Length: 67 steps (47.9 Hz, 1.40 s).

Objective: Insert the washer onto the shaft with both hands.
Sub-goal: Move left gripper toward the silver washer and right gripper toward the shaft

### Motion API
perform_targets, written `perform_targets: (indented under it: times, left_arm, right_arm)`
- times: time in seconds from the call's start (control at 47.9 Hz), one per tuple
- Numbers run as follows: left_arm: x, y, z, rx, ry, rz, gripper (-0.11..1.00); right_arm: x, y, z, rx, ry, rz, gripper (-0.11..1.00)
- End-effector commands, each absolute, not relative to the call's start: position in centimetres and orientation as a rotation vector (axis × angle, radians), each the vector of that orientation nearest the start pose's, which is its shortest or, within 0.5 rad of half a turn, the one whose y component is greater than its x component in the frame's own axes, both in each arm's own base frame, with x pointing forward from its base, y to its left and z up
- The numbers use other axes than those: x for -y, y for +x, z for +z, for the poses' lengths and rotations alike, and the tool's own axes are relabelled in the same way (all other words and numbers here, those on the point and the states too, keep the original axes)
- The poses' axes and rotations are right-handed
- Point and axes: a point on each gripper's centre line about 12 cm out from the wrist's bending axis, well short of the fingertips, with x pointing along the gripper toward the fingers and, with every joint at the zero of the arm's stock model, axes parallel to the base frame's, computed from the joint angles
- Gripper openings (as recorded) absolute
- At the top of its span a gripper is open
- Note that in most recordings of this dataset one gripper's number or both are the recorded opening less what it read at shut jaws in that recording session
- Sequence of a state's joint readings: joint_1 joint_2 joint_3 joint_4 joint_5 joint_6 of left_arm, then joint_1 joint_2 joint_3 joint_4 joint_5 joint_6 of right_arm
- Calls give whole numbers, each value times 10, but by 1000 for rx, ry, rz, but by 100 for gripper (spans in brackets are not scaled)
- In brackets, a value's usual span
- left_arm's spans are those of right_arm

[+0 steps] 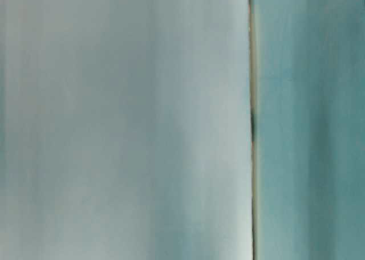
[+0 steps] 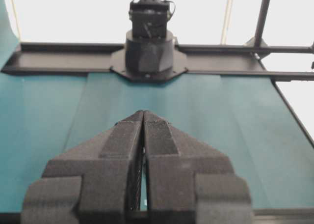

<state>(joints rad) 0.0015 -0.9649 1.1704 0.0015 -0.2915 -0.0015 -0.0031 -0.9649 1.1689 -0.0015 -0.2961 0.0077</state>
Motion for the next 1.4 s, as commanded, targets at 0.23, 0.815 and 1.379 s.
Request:
perform_targets:
  times: [0.23, 0.815, 1.379]
  left_arm:
    - [-7, 232, 310, -83, -8, 31, 3]
    - [-9, 278, 292, -314, -15, 33, 3]
    - [-10, 330, 234, -804, -3, 29, 3]
  right_arm:
    - [0, 194, 289, -52, 180, -8, -9]
    - [10, 218, 267, -407, 197, -76, -10]
    - [5, 284, 224, -863, 115, -62, -10]
